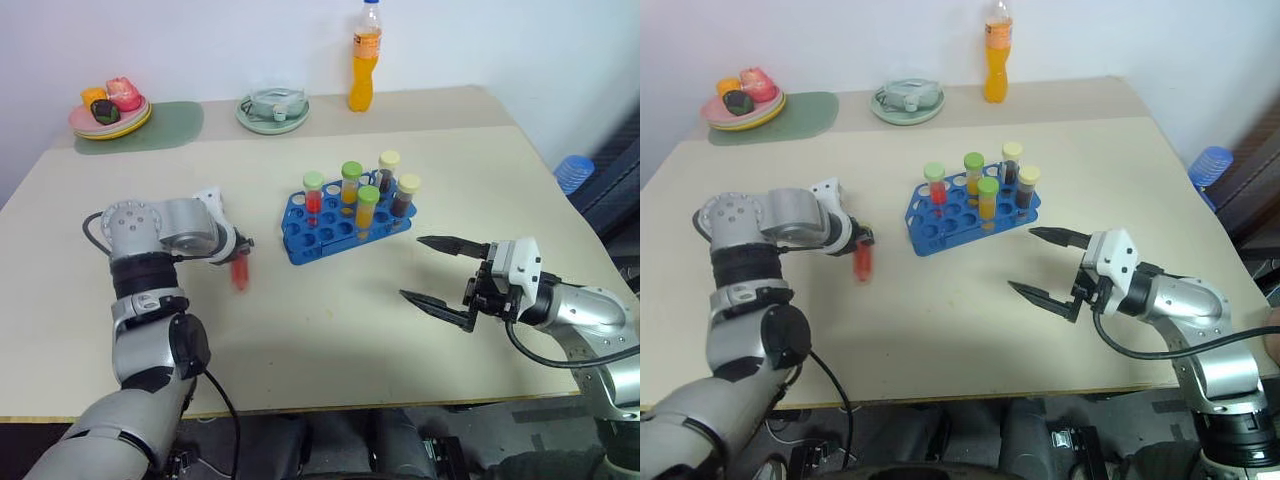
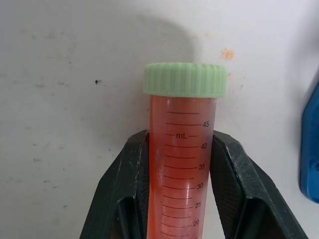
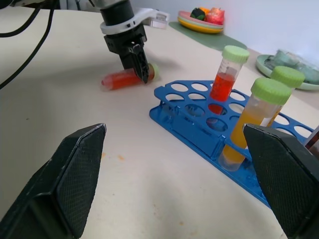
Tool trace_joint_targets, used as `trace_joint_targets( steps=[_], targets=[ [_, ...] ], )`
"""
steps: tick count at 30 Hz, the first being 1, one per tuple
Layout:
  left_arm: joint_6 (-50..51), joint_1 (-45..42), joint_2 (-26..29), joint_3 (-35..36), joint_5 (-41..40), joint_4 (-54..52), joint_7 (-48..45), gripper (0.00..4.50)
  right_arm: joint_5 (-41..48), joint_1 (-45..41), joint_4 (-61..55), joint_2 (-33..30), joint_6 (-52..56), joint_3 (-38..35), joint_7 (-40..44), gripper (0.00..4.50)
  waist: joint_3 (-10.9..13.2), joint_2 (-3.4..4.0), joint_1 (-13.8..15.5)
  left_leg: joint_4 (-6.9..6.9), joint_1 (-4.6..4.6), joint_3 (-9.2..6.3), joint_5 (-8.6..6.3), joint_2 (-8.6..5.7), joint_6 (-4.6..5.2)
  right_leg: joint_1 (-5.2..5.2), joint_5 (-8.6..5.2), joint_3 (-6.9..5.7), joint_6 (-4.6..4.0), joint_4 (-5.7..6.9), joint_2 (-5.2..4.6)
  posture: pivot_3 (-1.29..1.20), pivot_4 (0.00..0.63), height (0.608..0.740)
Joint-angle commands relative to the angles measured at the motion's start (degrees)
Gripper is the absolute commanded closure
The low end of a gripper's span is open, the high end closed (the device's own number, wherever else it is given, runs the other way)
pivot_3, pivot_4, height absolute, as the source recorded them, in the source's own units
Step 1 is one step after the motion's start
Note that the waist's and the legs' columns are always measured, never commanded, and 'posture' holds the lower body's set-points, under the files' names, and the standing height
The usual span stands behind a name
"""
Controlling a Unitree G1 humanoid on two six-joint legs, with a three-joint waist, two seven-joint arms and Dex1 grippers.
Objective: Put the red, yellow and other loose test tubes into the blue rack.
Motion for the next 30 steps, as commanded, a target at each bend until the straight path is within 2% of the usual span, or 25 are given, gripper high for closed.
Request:
trace_joint_targets(
  steps=[1, 3, 7, 10, 13, 17, 19, 21, 23, 25, 30],
  targets=[
    [0.77, 3.57, -0.79, 1.23, -1.2, -3.07, 0.73, 3.34, 0.41, -2.22, 0.44, -0.93, -0.66, -0.98, 0.75, 0.0, 0.0, 0.0, -0.09, -0.01, 0.0, 0.0, 0.0, 0.0, 0.0, -0.01, 0.0, 0.0, 0.0, 0.0, 0.0, 0.0, 0.15, 0.74],
    [0.77, 5.14, -1.74, 1.48, -1.5, -7.42, -0.84, 3.66, 0.2, -2.87, 0.83, -1.01, -0.41, -0.94, 0.86, 0.0, 0.0, 0.0, -0.09, -0.03, 0.02, -0.02, 0.0, 0.01, -0.01, -0.04, 0.0, 0.02, 0.0, 0.01, 0.02, 0.0, 0.15, 0.74],
    [0.38, 6.66, -2.52, 0.31, -2.2, -16.69, -7.77, 3.67, 0.33, -2.83, 1.62, -1.7, -0.44, -2.22, 1.44, 0.0, 0.01, -0.02, 0.14, -0.01, -0.02, -0.02, 0.0, 0.0, -0.01, -0.04, 0.0, 0.02, 0.0, 0.0, 0.02, 0.0, 0.15, 0.74],
    [-6.32, 9.64, 3.03, -6.54, -0.05, -30.59, -25.48, 3.67, 1.02, -1.86, 0.7, -2.51, 0.57, -3.9, 1.11, 0.0, 0.06, -0.1, 0.04, 0.04, -0.12, -0.04, 0.0, -0.01, -0.01, -0.08, 0.0, 0.0, 0.0, 0.01, 0.01, 0.0, 0.15, 0.74],
    [-22.94, 15.14, 7.54, -13.06, 4.28, -43.16, -56.2, 3.67, 1.76, -0.51, -0.6, -3.34, 1.72, -5.6, 0.5, 0.0, 0.05, -0.07, -0.12, 0.0, -0.11, 0.01, -0.01, 0.02, -0.02, -0.11, 0.0, 0.0, -0.01, 0.0, 0.02, 0.0, 0.15, 0.74],
    [-40.23, 20.97, 14.23, -23.38, 18.76, -47.01, -73.87, 3.67, 2.24, 1.95, -2.85, -3.9, 3.15, -7.78, -0.31, 0.0, -0.04, 0.07, 0.01, -0.06, -0.03, 0.05, -0.01, 0.02, -0.02, -0.01, -0.01, 0.0, -0.02, -0.08, 0.0, 0.0, 0.15, 0.74],
    [-54.94, 22.48, 15.12, -30.39, 30.71, -45.63, -80.8, 3.67, 2.49, 3.7, -4.81, -4.01, 4.11, -9.04, -1.33, 0.0, -0.03, 0.06, 0.13, -0.06, -0.04, 0.06, -0.01, 0.03, -0.02, 0.0, -0.01, 0.01, -0.03, -0.09, 0.02, 0.0, 0.15, 0.74],
    [-68.56, 23.12, 12.13, -35.39, 39.67, -40.8, -85.06, 3.67, 2.75, 5.75, -6.85, -3.97, 5.11, -10.57, -2.57, 0.0, -0.02, 0.05, 0.39, -0.04, -0.08, 0.05, -0.01, 0.03, -0.01, 0.02, 0.0, 0.01, -0.04, -0.15, 0.01, 0.0, 0.15, 0.74],
    [-80.23, 22.82, 6.33, -37.3, 45.62, -33.23, -85.16, 3.67, 2.85, 7.99, -8.84, -3.98, 6.02, -12.18, -3.56, 0.0, -0.02, 0.03, 0.64, -0.02, -0.09, 0.04, -0.01, 0.02, 0.01, 0.07, 0.02, -0.01, -0.06, -0.22, 0.0, 0.0, 0.15, 0.74],
    [-93.58, 22.34, 3.75, -40.67, 54.05, -24.53, -86.72, 3.67, 3.14, 10.04, -10.65, -3.96, 6.89, -14.0, -4.59, 0.0, 0.01, -0.01, 0.83, -0.01, -0.07, 0.06, -0.02, 0.02, 0.03, 0.11, 0.03, -0.01, -0.06, -0.27, -0.01, 0.0, 0.15, 0.74],
    [-115.97, 19.8, -3.53, -41.3, 62.15, -6.92, -86.47, 3.67, 3.7, 14.95, -13.26, -4.19, 8.27, -19.49, -5.42, 0.0, 0.04, -0.06, 1.03, -0.03, -0.1, 0.09, -0.03, 0.05, 0.04, 0.05, 0.04, -0.01, -0.05, -0.26, 0.0, 0.0, 0.15, 0.74]
  ],
)
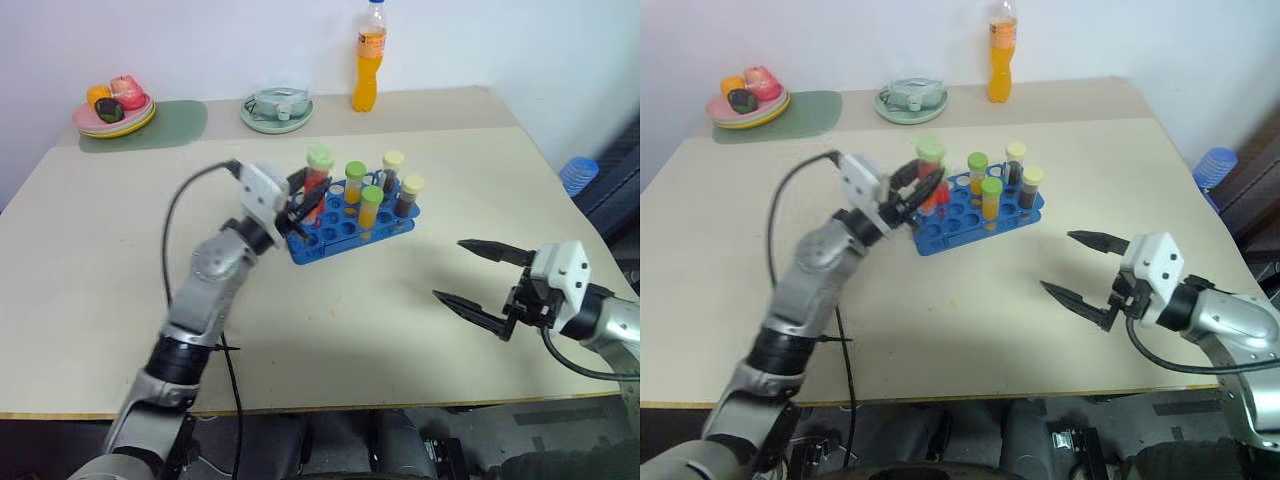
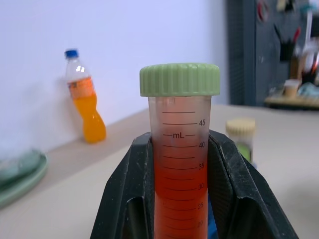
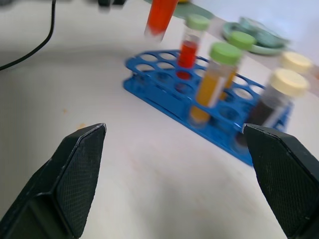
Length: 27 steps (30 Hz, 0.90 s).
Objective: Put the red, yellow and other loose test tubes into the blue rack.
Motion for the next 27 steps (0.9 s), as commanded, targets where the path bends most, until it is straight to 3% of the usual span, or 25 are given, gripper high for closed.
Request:
trace_joint_targets(
  steps=[1, 6, 27],
  targets=[
    [-13.72, -2.82, -3.31, 0.74, 3.95, 8.96, -0.13, 3.67, 1.48, 2.36, -3.32, -0.79, 0.46, -5.09, -0.48, 0.0, 0.0, -0.01, 0.23, 0.0, 0.0, 0.0, 0.0, 0.0, 0.0, 0.0, 0.0, 0.0, 0.0, 0.0, 0.0, 0.0, 0.15, 0.74],
    [-18.42, -4.1, -6.82, 1.21, 4.04, 16.7, -1.94, 3.67, 1.85, 5.06, -5.33, -0.46, 0.8, -7.07, -0.73, 0.0, 0.0, 0.0, 0.55, 0.02, 0.01, 0.03, -0.01, 0.0, 0.03, 0.0, 0.01, 0.0, 0.02, 0.02, 0.0, 0.0, 0.15, 0.74],
    [-14.56, -0.71, -9.09, 1.44, 2.67, 18.29, -8.8, 3.67, 4.61, 7.98, -11.6, 0.31, 4.44, -7.87, -6.12, 0.0, 0.0, -0.01, 0.55, 0.04, 0.04, 0.0, -0.01, 0.0, 0.03, 0.03, 0.01, 0.0, 0.03, 0.05, 0.01, 0.0, 0.15, 0.74]
  ],
)
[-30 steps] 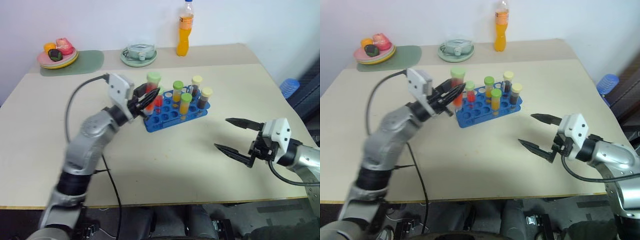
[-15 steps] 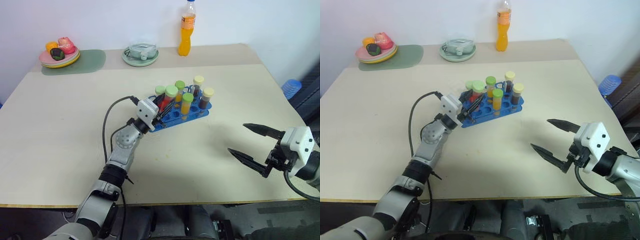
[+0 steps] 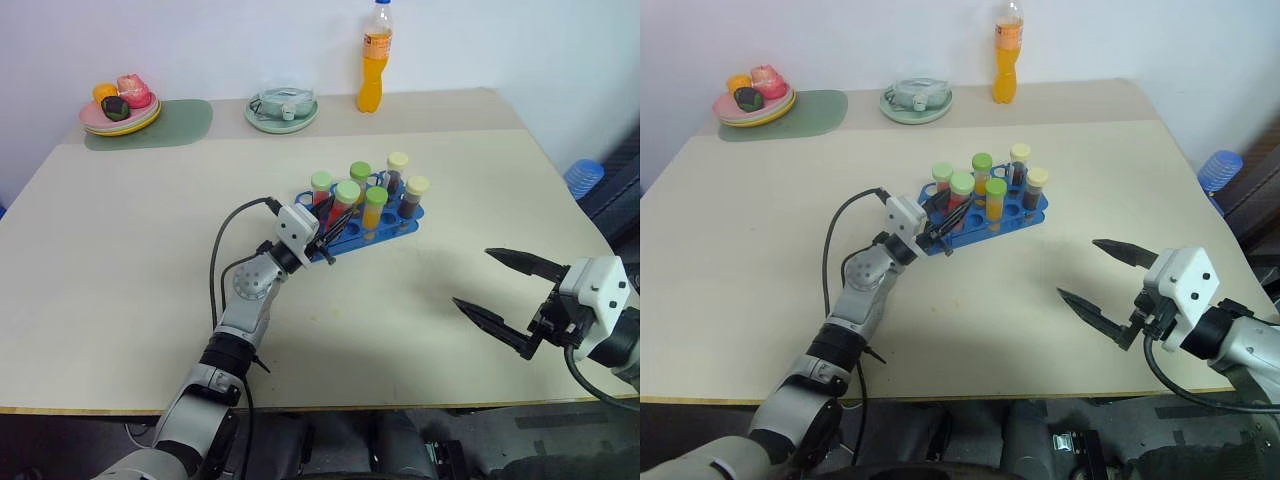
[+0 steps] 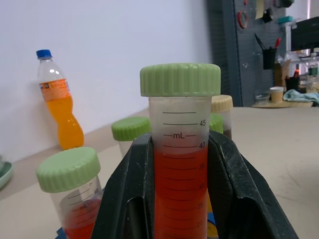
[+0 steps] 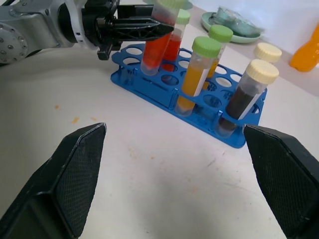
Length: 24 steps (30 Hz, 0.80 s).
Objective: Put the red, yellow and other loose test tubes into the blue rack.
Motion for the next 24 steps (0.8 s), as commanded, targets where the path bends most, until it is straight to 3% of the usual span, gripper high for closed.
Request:
trace_joint_targets(
  steps=[1, 24],
  targets=[
    [0.25, 0.76, -0.68, -0.19, 0.03, 0.89, -1.47, 3.67, 1.29, -0.4, -2.26, -0.08, 0.52, -1.22, -0.93, 0.0, 0.0, 0.0, 0.01, 0.0, 0.0, 0.0, 0.0, 0.0, 0.0, 0.0, 0.0, 0.0, 0.0, 0.0, 0.0, 0.0, 0.15, 0.74],
    [1.09, 0.59, -0.66, 2.39, -1.09, 3.7, -5.09, 3.67, -0.25, 0.29, -1.56, 1.7, -1.54, 0.69, -1.26, 0.0, -0.09, -0.02, 0.01, 0.0, 0.1, -0.01, 0.0, 0.0, 0.01, 0.1, 0.0, -0.01, 0.0, 0.0, 0.02, 0.0, 0.15, 0.74]
  ],
)
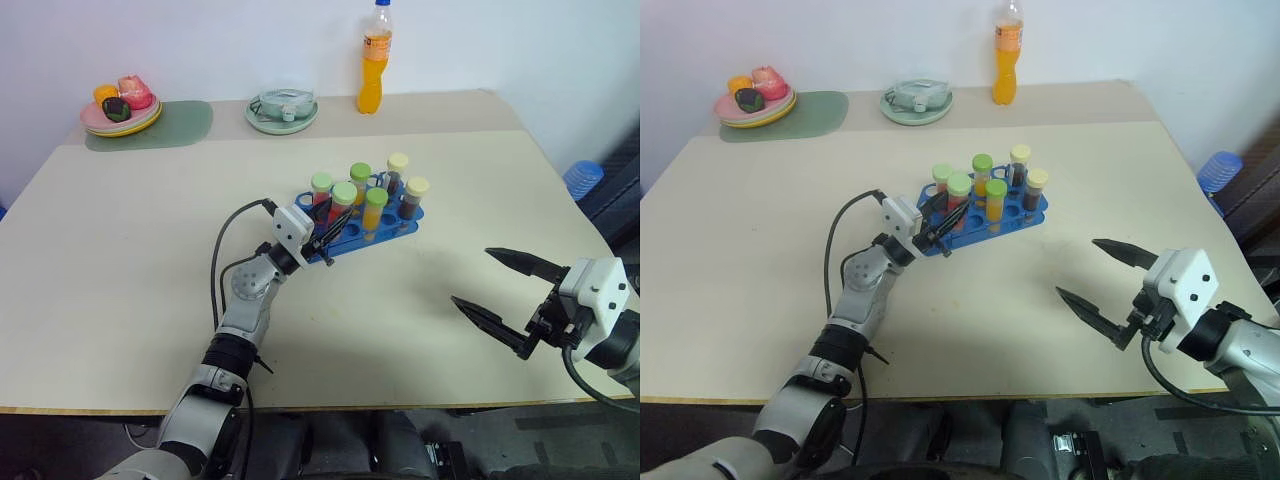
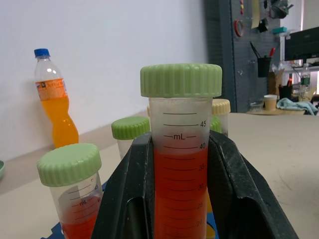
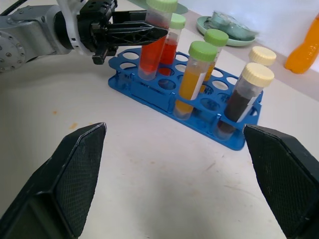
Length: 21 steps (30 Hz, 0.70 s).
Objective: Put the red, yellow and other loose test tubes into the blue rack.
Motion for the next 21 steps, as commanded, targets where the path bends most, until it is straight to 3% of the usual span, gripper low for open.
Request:
trace_joint_targets(
  steps=[1, 17, 21],
  targets=[
    [1.68, 0.7, 0.21, 0.29, -0.41, 1.33, -1.17, 3.67, -0.07, -0.27, -1.34, 0.51, -1.14, -0.1, -0.39, 0.0, 0.01, -0.01, 0.0, 0.0, -0.01, 0.0, 0.0, 0.0, 0.0, -0.01, 0.0, 0.0, 0.0, 0.0, 0.0, 0.0, 0.15, 0.74],
    [7.41, 2.02, 0.08, 1.09, -4.43, -3.95, -5.59, 3.67, 0.0, -1.36, -1.78, 0.7, -0.66, 1.72, -1.95, 0.0, 0.01, -0.02, -0.04, -0.02, -0.06, -0.01, 0.0, 0.0, 0.0, -0.06, 0.0, 0.0, 0.0, 0.0, 0.01, 0.0, 0.15, 0.74],
    [9.07, 3.0, 0.48, 1.44, -4.68, -6.51, -5.7, 1.69, -0.04, -2.27, -1.8, 0.87, -0.44, 3.13, -2.96, 0.0, 0.01, -0.02, -0.06, -0.02, -0.06, -0.01, 0.0, 0.0, 0.0, -0.07, 0.0, 0.0, 0.0, -0.01, 0.0, 0.0, 0.15, 0.74]
  ],
)
